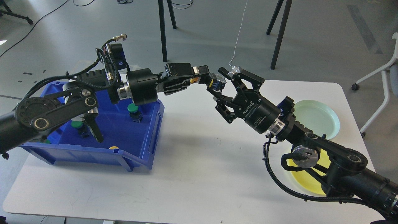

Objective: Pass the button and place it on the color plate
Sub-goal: 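Grasp the yellow button with the right gripper and release the left, then lower the held button onto the yellow plate and open the right gripper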

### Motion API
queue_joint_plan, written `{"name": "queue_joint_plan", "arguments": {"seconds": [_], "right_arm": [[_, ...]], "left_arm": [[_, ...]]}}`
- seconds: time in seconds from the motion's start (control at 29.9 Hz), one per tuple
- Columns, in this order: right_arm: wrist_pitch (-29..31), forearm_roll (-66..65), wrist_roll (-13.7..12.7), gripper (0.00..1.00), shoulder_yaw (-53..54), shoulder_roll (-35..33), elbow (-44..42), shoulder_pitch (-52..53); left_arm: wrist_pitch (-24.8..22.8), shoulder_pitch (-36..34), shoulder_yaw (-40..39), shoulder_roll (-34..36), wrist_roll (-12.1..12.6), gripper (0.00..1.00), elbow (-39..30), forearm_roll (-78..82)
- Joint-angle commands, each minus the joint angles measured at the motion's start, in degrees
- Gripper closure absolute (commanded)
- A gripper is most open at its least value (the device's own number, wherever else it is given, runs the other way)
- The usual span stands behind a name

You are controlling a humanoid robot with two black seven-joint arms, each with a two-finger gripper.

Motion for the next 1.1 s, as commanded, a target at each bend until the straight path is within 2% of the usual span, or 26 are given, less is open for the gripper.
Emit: {"name": "queue_joint_plan", "arguments": {"seconds": [0.0, 0.23, 0.27, 0.3, 0.33, 0.37, 0.4, 0.5, 0.67, 0.8, 1.0, 1.07], "right_arm": [[0.00, 0.03, 0.00, 0.99, 0.07, 0.00, -0.01, 0.00], [0.00, 0.03, 0.00, 0.99, 0.25, -0.26, -0.01, 0.00], [0.00, 0.03, 0.00, 0.99, 0.25, -0.35, 0.08, 0.00], [0.00, 0.03, 0.00, 0.99, 0.34, -0.35, -0.01, -0.09], [0.00, 0.12, 0.00, 0.99, 0.34, -0.44, 0.08, -0.09], [0.00, 0.12, 0.00, 0.99, 0.34, -0.44, -0.01, -0.09], [0.00, 0.12, 0.00, 0.99, 0.51, -0.44, 0.08, -0.26], [0.00, 0.12, 0.00, 0.99, 1.12, -0.44, 0.08, -0.79], [0.00, 0.91, 0.00, 0.99, 4.63, -1.57, 0.43, -4.12], [0.00, 1.09, 0.00, 0.99, 10.61, -7.37, 2.01, -11.05], [-0.05, 1.18, 0.00, 0.99, 26.24, -18.18, 9.65, -33.01], [-2.76, 1.09, 0.00, 0.99, 31.43, -20.12, 12.29, -41.54]], "left_arm": [[0.28, 0.02, -0.03, -0.08, 0.00, 0.94, 0.00, -0.05], [0.28, 0.02, -0.03, -0.08, 0.00, 0.92, 0.00, -0.05], [0.28, 0.02, -0.12, -0.17, 0.00, 0.89, 0.00, -0.05], [0.37, 0.02, -0.29, -0.17, 0.00, 0.77, 0.00, -0.14], [0.37, 0.02, -0.38, -0.34, 0.00, 0.56, 0.09, -0.49], [0.28, 0.02, -0.38, -0.34, 0.00, 0.29, 0.18, -0.67], [0.02, 0.02, -0.47, -0.52, 0.00, 0.11, 0.35, -1.10], [-0.24, 0.29, -0.47, -0.96, 0.00, 0.01, 0.70, -2.34], [-0.33, 0.20, -0.47, -1.14, 0.00, 0.01, 1.41, -2.60], [-0.33, 0.20, -0.47, -1.05, 0.00, 0.01, 1.49, -2.69], [-0.33, 0.29, -0.56, -1.05, 0.00, 0.01, 1.49, -2.95], [-0.33, 0.29, -0.56, -1.05, 0.00, 0.01, 1.49, -3.04]]}}
